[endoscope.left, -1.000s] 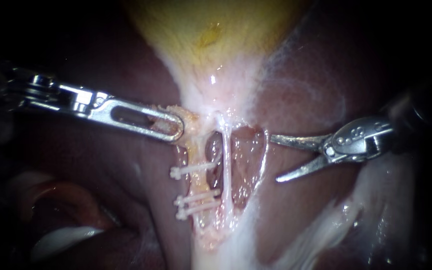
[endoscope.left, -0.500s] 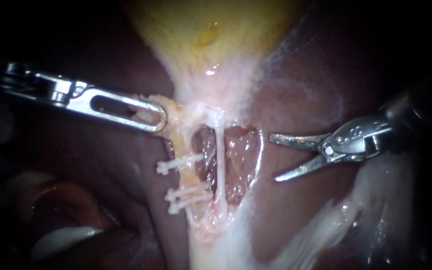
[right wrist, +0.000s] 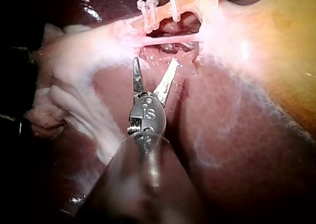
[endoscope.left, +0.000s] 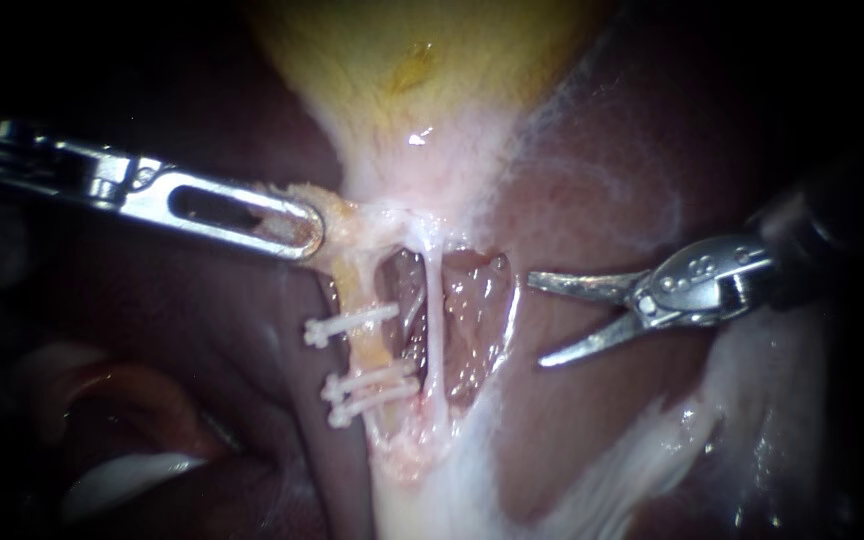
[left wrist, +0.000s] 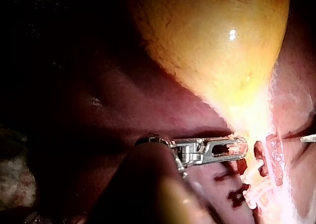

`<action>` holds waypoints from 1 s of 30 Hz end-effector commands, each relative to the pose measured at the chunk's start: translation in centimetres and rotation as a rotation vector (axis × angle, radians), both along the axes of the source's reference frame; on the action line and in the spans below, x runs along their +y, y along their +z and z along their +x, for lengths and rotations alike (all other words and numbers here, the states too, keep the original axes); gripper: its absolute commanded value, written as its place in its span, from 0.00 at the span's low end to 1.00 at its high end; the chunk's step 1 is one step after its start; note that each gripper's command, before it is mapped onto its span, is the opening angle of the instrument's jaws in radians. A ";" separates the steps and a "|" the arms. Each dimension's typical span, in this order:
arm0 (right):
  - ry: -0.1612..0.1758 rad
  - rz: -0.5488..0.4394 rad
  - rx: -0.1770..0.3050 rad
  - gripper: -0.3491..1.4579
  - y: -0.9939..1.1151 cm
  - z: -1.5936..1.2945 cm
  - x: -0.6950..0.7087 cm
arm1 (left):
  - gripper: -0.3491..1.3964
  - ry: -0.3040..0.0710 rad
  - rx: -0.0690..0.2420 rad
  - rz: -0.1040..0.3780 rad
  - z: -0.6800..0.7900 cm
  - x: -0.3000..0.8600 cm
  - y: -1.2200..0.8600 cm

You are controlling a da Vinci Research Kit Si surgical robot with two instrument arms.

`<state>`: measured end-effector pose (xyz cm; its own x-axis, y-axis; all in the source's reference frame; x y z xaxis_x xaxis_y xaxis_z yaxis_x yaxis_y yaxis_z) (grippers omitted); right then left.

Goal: Go to the cutting position left tube

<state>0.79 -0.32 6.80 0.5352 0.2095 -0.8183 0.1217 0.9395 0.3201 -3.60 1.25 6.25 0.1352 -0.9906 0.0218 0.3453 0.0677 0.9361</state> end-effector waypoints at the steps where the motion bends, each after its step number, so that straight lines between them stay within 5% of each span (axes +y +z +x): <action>1: -0.002 0.007 0.000 0.97 0.01 0.03 -0.02 | 0.00 0.000 0.001 0.000 0.00 0.00 -0.01; 30: -0.037 0.116 0.011 0.96 0.43 0.89 -0.44 | 0.00 -0.003 0.003 -0.001 -0.04 -0.02 -0.04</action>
<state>1.70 -0.76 7.24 0.5361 0.2868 -0.7939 0.1588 0.8894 0.4286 -3.65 1.23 6.21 0.1320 -0.9910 0.0218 0.3481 0.0669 0.9351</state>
